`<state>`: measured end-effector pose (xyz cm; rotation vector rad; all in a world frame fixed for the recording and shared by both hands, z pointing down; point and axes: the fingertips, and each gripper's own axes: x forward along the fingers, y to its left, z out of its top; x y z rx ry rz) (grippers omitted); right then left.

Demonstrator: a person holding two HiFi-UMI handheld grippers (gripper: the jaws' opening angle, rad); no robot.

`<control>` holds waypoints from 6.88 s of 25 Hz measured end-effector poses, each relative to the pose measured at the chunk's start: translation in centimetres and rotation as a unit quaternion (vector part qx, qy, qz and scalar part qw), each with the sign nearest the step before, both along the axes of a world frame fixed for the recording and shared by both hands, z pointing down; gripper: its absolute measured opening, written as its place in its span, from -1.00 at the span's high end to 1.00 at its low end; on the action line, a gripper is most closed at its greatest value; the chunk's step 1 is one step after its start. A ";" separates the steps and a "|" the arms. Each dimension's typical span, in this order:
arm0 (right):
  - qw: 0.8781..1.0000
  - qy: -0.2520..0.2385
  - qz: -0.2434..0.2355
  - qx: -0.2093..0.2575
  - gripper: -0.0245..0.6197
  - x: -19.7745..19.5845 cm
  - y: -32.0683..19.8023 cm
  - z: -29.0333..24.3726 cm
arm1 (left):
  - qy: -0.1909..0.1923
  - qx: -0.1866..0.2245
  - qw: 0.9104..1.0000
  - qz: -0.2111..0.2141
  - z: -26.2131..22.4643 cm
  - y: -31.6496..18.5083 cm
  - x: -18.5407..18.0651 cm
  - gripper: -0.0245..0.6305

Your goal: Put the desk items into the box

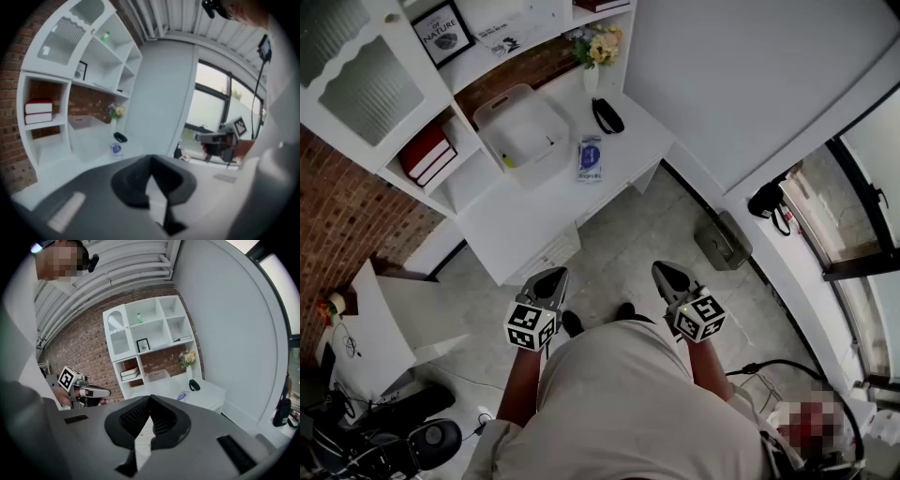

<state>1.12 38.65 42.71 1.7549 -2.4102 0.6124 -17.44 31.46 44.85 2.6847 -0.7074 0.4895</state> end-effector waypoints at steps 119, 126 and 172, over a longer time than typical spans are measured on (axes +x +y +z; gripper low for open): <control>0.996 -0.016 -0.036 -0.075 0.91 15.8 -33.6 5.8 | -0.037 -0.035 0.999 -0.015 8.3 -30.6 15.6 0.91; 0.993 -0.016 -0.079 -0.087 0.91 19.1 -36.1 6.5 | -0.069 -0.045 0.996 -0.041 10.8 -31.8 19.0 0.84; 0.970 -0.036 -0.157 -0.184 0.91 32.4 -39.9 13.8 | -0.371 -0.059 0.916 -0.137 32.4 -40.2 25.0 0.65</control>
